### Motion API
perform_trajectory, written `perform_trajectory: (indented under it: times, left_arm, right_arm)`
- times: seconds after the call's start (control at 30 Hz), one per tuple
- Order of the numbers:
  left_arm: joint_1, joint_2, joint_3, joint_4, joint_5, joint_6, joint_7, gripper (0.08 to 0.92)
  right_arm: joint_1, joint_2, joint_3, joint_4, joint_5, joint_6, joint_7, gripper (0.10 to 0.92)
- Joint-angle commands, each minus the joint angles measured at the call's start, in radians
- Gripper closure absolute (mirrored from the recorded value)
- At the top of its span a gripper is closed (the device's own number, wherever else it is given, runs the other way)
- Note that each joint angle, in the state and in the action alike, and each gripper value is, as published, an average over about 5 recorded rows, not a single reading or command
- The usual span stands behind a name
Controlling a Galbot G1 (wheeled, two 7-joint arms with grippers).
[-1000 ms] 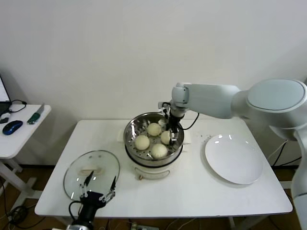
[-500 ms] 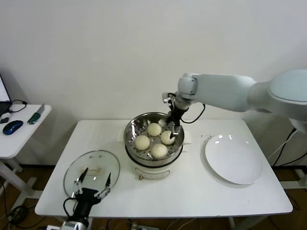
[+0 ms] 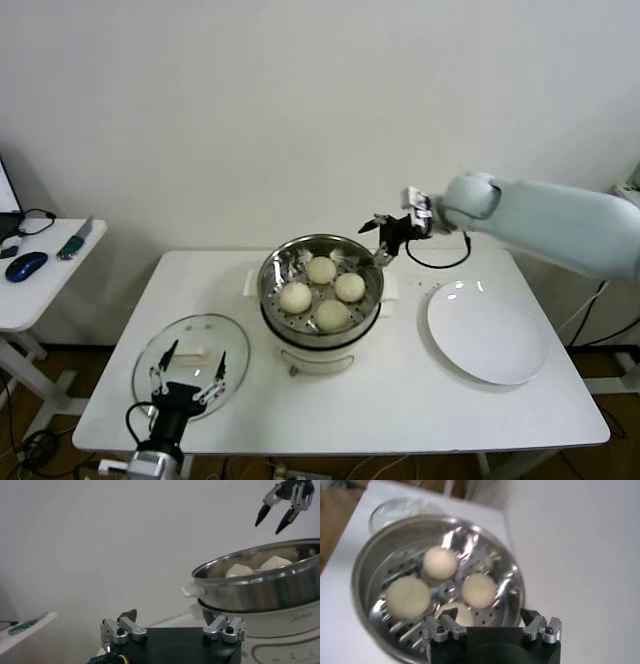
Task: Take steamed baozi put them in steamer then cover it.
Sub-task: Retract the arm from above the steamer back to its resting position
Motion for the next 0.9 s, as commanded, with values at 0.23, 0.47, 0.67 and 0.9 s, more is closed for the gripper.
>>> perform_trajectory:
  times: [0.23,0.47,0.67,0.9]
  left_arm:
    - [-0.031,0.005,0.005,-0.023,0.379,0.091,-0.046,0.177]
    - [-0.03,0.039,0.014,-0.042,0.617,0.218,-0.066,0.177]
    - [-0.039,0.084,0.024,-0.012,0.876,0.297,-0.078,0.177]
    - [-0.076,0.15,0.059,0.085,1.08,0.38,-0.039,0.177]
  right_arm:
    - [-1.258,-0.263,1.429,0.219,-0.134,0.171,0.303,0.203]
    - [-1.612,-0.094,1.819,0.244,-0.206,0.181,0.32,0.203]
    - [-1.796,0.045,2.019,0.299,-0.202,0.187,0.316,0.203]
    - [-1.916,0.158,2.13,0.358,-0.195,0.202,0.317,0.203]
